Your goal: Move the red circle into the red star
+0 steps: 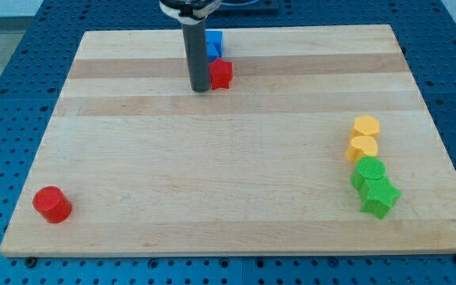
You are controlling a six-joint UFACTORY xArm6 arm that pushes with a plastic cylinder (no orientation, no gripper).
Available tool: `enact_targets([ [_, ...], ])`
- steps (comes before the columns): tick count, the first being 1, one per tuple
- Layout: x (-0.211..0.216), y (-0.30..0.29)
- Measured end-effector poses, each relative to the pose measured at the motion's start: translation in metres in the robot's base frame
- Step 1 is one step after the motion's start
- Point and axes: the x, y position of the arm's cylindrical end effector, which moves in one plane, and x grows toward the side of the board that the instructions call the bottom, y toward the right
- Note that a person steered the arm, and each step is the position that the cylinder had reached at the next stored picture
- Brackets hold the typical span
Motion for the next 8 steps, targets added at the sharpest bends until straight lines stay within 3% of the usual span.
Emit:
enact_targets([
  [1, 0.035, -0.033],
  [2, 0.083, -0.029],
  [4, 0.211, -0.038],
  [5, 0.260, -0.088],
  [6, 0.261, -0.136],
  [7, 0.261, -0.223],
  [8, 0.246, -0.234],
])
